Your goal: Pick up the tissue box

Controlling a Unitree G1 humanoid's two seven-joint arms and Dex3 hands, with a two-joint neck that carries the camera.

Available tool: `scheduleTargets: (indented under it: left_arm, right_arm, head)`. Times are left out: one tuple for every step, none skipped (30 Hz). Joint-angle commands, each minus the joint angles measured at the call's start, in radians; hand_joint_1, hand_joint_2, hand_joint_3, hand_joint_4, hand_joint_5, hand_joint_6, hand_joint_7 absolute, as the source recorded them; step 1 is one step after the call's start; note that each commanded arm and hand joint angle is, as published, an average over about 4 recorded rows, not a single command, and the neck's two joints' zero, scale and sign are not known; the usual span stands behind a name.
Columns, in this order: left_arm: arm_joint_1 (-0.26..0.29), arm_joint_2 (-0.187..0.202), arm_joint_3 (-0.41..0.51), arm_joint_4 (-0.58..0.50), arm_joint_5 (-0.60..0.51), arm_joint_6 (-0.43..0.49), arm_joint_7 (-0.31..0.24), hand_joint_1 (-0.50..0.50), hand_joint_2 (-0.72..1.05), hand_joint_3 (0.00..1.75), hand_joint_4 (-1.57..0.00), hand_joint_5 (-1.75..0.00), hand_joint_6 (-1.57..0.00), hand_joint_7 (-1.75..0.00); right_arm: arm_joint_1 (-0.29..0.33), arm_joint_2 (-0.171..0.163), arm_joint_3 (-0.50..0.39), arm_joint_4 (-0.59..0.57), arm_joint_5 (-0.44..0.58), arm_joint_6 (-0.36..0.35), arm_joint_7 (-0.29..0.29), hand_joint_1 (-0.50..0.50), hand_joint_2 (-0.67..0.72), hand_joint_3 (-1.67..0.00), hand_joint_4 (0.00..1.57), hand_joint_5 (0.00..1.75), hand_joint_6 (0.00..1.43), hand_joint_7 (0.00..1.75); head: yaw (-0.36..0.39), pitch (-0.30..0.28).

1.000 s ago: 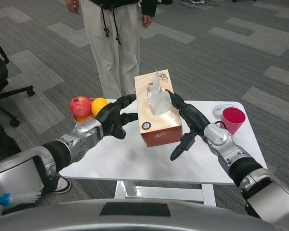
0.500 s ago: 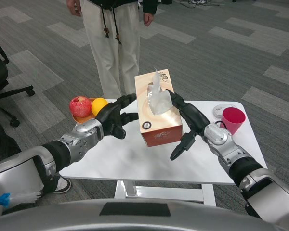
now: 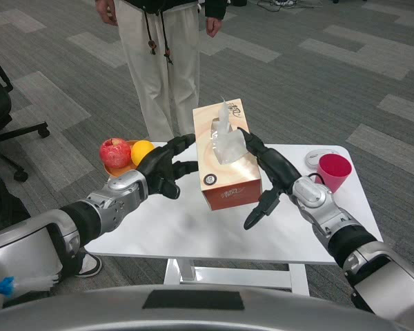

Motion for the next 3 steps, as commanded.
scheduleTargets:
  left_arm:
    - [-0.020,-0.036,0.008,-0.056,0.005,-0.034,-0.050,0.50,-0.64,0.04,0.00,-1.03,0.00,-0.21]
    - [-0.020,-0.036,0.008,-0.057,0.005,-0.035,-0.049,0.50,-0.64,0.07,0.00,-1.03,0.00,-0.21]
    - [-0.020,-0.036,0.009,-0.057,0.005,-0.035,-0.049,0.50,-0.64,0.09,0.00,-1.03,0.00,-0.21]
  right_arm:
    - [0.004,0.044,0.027,-0.046,-0.008,-0.022,0.038,-0.08,0.15,-0.16,0.00,0.10,0.00,0.00]
    - [0.004,0.044,0.027,-0.046,-0.008,-0.022,0.038,-0.08,0.15,-0.16,0.00,0.10,0.00,0.00]
    - [0.003,0.045,0.027,-0.046,-0.008,-0.022,0.038,-0.08,0.15,-0.16,0.00,0.10,0.00,0.00]
  head:
    - [0.000,-0.001]
    - [0.001,-0.001]
    - [0.001,-0.001]
